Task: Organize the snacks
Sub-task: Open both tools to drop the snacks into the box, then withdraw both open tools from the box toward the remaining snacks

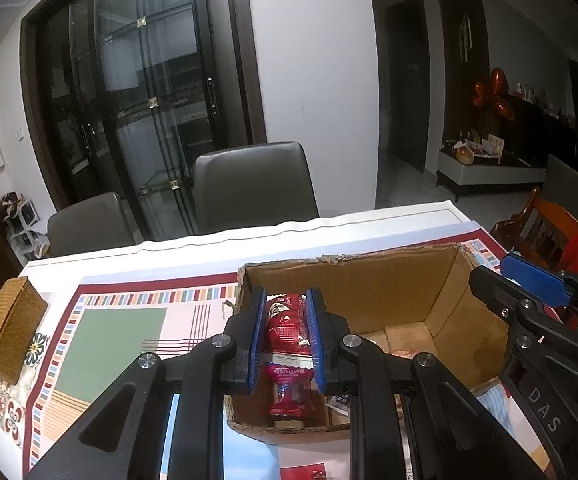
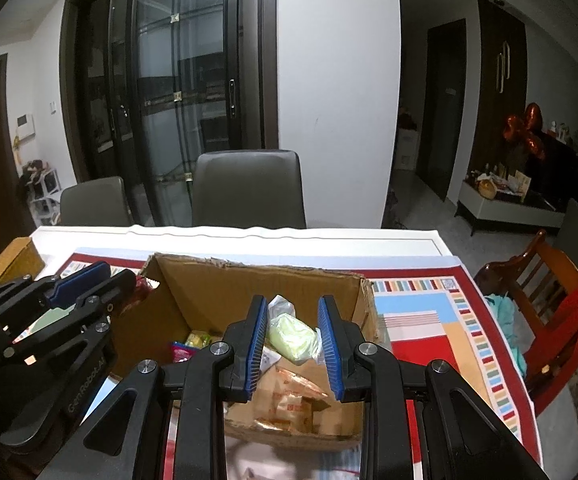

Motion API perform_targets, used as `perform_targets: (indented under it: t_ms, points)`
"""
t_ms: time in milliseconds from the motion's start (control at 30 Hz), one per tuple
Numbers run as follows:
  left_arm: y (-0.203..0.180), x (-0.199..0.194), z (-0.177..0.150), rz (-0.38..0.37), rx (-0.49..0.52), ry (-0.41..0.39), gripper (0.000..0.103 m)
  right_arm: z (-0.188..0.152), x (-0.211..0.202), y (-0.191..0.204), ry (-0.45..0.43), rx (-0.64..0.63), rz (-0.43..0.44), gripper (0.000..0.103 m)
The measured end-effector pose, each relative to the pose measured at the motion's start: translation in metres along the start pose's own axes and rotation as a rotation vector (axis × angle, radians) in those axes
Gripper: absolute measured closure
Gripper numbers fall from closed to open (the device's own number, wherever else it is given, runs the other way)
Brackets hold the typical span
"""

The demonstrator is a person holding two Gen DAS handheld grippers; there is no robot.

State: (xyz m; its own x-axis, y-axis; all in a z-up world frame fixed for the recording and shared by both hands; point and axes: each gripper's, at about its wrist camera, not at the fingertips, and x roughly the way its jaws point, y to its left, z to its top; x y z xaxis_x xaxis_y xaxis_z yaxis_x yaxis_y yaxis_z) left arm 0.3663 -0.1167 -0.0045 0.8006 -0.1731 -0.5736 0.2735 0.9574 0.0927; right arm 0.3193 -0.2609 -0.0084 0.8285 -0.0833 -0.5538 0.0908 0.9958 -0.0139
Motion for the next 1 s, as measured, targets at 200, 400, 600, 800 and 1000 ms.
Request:
perform_targets:
  t_ms: [200,400,600,800,1000]
  points:
    - [0.0,0.003,-0.001,-0.001,0.008,0.006,0.082,-0.001,0.004,-0.001,0.015,-0.004,0.014,0.074]
    - [0.003,0.002,-0.002,0.013,-0.002,0.007,0.056,0.001,0.003,-0.006,0.01,0.021,0.008,0.043]
    - [0.006,-0.001,-0.003,0.038,-0.007,0.001,0.041,0.002,-0.001,-0.007,-0.003,0.03,-0.021,0.028]
    - [0.008,-0.008,-0.003,0.054,-0.007,-0.014,0.033,0.004,-0.005,-0.007,-0.007,0.028,-0.03,0.028]
    - [0.007,-0.013,-0.001,0.05,-0.016,-0.019,0.033,0.006,-0.014,-0.007,-0.027,0.023,-0.041,0.028]
